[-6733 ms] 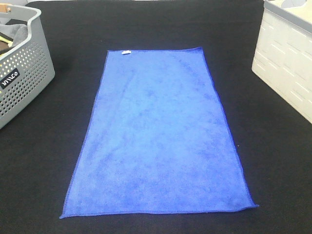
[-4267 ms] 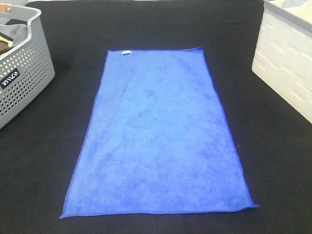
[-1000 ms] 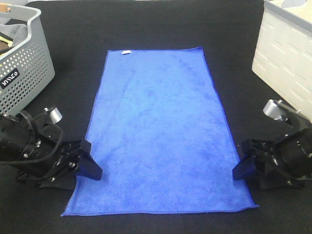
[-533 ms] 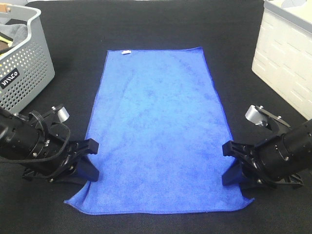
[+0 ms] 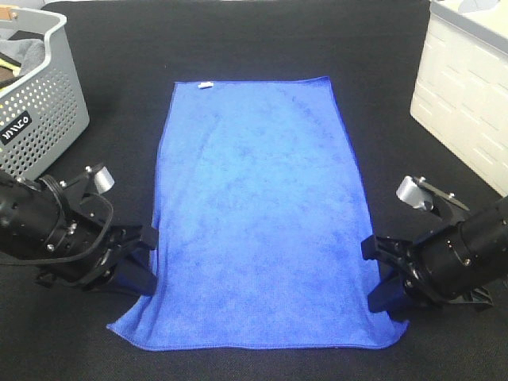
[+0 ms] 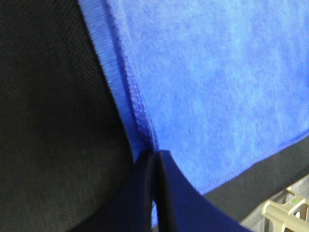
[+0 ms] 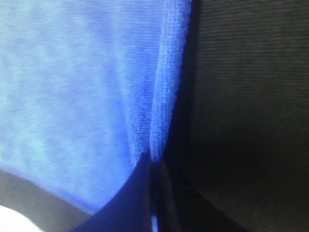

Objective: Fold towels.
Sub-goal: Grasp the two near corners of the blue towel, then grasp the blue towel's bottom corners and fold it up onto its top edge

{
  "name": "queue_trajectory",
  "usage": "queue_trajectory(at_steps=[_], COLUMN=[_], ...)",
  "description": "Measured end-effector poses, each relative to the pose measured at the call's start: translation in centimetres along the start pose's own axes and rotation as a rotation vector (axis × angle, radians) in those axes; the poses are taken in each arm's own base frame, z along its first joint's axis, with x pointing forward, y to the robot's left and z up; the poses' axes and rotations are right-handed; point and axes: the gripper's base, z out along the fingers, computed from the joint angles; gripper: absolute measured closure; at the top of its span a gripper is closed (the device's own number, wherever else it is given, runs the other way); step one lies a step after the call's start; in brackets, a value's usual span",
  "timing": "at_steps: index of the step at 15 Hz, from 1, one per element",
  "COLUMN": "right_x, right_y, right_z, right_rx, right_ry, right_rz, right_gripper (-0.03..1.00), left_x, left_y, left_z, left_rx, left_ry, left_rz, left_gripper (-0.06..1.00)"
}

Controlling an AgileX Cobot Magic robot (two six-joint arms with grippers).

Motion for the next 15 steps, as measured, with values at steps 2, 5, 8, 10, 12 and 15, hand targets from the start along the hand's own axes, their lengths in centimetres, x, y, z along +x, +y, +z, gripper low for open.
queue_trajectory(at_steps=[2, 5, 8, 10, 12, 15], right_x=[0.1, 1.8, 4.5, 5.6, 6.6, 6.5], right_y=[0.9, 1.1, 0.6, 0.5, 0.5, 0.8], right_z=[-1.2, -2.4, -3.3, -3.8, -4.3, -5.0], right_rx=[-0.040, -0.044, -0.005, 0.002, 0.000, -0.002], right_ry=[-0.009, 0.034, 0.068, 0.071, 0.075, 0.037], right_rz=[-0.018, -0.022, -0.002, 0.007, 0.016, 0.009], right_gripper=[0.97, 0.97, 0.97, 0.97, 0.97, 0.97], left_x=[0.6, 2.6, 5.8, 7.2, 8.1, 7.8], left_y=[-0.3, -0.2, 0.0, 0.0, 0.0, 0.1], left_z=[-1.1, -2.7, -4.0, -4.3, -4.6, -4.7], left_rx=[-0.019, -0.066, -0.060, -0.044, -0.037, -0.051], left_ry=[0.020, 0.048, 0.105, 0.140, 0.159, 0.118], left_rz=[0.006, 0.014, 0.017, 0.016, 0.017, 0.017], left_gripper=[0.94, 0.94, 0.94, 0.94, 0.94, 0.94])
